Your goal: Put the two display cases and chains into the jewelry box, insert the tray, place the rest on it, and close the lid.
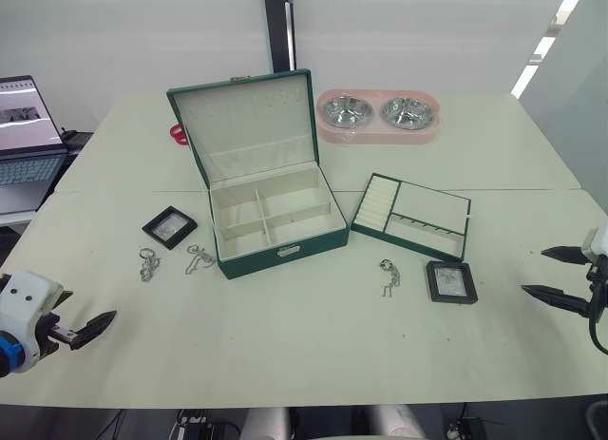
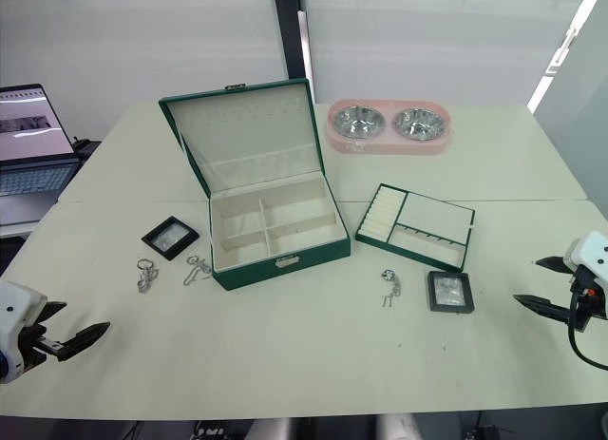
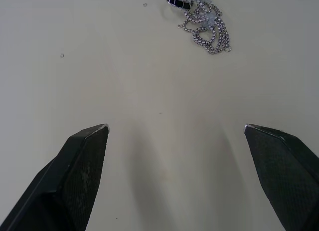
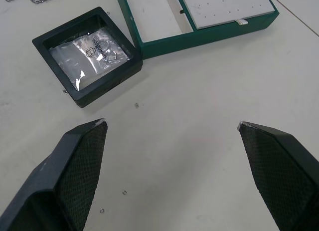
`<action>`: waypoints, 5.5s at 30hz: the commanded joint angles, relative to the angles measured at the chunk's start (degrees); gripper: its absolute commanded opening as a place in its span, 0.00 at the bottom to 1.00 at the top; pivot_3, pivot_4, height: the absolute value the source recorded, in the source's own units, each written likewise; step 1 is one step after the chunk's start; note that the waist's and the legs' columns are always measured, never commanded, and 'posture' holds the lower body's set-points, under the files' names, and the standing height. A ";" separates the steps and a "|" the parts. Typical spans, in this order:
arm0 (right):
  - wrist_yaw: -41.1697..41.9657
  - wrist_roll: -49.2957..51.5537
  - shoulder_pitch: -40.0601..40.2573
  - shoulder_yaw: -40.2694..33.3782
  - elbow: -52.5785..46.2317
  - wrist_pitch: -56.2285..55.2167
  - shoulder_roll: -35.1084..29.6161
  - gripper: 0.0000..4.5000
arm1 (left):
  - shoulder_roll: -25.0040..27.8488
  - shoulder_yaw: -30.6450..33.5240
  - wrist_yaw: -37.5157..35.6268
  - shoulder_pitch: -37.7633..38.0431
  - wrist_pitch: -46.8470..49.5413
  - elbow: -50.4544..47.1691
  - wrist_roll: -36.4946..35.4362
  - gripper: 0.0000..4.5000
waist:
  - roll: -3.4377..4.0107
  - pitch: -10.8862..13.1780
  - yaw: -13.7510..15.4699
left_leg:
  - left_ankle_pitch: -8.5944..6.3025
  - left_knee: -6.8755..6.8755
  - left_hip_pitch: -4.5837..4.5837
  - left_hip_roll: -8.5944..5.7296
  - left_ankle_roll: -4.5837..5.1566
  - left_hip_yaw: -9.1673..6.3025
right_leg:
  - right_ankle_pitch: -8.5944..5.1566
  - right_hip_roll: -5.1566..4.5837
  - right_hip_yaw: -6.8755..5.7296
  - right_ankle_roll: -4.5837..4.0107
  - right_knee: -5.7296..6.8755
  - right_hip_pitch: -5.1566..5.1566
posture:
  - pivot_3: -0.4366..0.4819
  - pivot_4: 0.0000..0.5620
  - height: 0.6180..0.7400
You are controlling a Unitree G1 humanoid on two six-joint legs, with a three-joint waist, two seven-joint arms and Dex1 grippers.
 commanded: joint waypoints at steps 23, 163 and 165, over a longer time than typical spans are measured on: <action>-3.70 -1.72 -0.31 -2.36 1.62 -3.08 0.01 0.99 | 0.17 4.08 -5.68 -2.49 -4.26 10.88 -4.59 1.00 | 0.00 0.01 -0.01 | 0.00 0.01 -0.01 0.00 0.00 0.01 | 0.00 0.00 0.00 0.00 0.00 -0.02 | 0.48 0.27 1.00; -12.71 -8.23 -34.01 42.61 -16.42 24.26 40.47 0.01 | -17.16 -35.53 -1.85 -49.08 13.91 5.31 5.70 0.00 | -0.06 0.05 1.17 | 0.21 0.08 -0.20 -0.13 -0.32 -0.07 | 0.01 0.08 0.04 0.00 0.14 -0.21 | 0.48 0.27 1.00; -12.79 -8.26 -34.02 42.46 -16.24 24.03 40.57 0.01 | -17.03 -35.27 -1.94 -49.02 13.77 5.43 5.91 0.00 | -0.06 0.05 1.16 | 0.21 0.08 -0.20 -0.14 -0.32 -0.07 | 0.01 0.08 0.04 0.01 0.14 -0.21 | 0.48 0.27 1.00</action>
